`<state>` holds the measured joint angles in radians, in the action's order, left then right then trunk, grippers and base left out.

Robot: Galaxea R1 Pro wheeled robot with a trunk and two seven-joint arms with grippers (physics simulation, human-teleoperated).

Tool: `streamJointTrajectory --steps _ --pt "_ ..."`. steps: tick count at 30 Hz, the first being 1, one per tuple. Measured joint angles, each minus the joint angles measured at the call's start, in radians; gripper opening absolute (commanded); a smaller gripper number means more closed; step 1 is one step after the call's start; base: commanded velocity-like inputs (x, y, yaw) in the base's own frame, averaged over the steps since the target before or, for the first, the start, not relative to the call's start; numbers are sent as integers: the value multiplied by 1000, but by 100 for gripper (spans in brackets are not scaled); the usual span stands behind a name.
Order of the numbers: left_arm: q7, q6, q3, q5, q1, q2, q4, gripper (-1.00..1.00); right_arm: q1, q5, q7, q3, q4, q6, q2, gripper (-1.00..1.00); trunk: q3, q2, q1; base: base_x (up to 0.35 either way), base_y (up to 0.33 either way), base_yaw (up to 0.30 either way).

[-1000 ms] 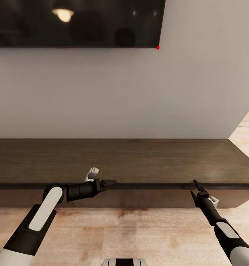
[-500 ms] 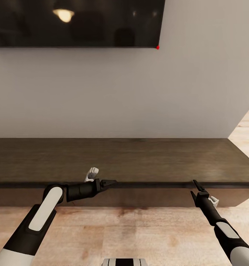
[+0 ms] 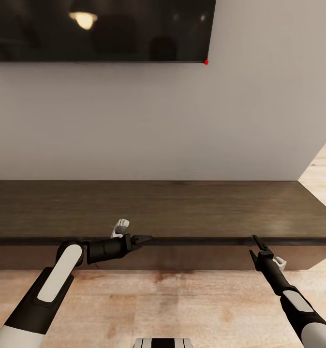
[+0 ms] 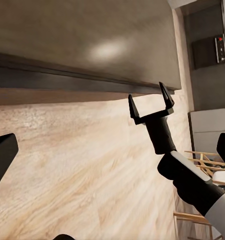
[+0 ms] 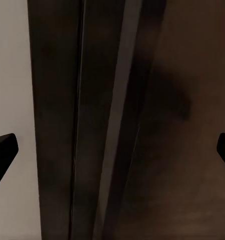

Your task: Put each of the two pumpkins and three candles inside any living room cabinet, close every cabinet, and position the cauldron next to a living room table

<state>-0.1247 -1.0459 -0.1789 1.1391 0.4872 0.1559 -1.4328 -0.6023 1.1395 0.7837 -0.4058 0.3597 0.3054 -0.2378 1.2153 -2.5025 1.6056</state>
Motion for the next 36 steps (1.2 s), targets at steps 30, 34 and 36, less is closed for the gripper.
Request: streamJointTrajectory --steps 30,34,36 --pt "0 0 1 0 0 0 0 100 1 -13 -22 -3 -5 -10 0 -100 0 0 0 3 3 0" --pt "0 0 1 0 0 0 0 100 0 -11 -15 -4 -12 -10 0 -100 0 0 0 25 0 0" --pt "0 0 0 0 0 0 0 100 0 -9 -5 -3 -17 -8 0 -100 0 0 0 29 0 0"
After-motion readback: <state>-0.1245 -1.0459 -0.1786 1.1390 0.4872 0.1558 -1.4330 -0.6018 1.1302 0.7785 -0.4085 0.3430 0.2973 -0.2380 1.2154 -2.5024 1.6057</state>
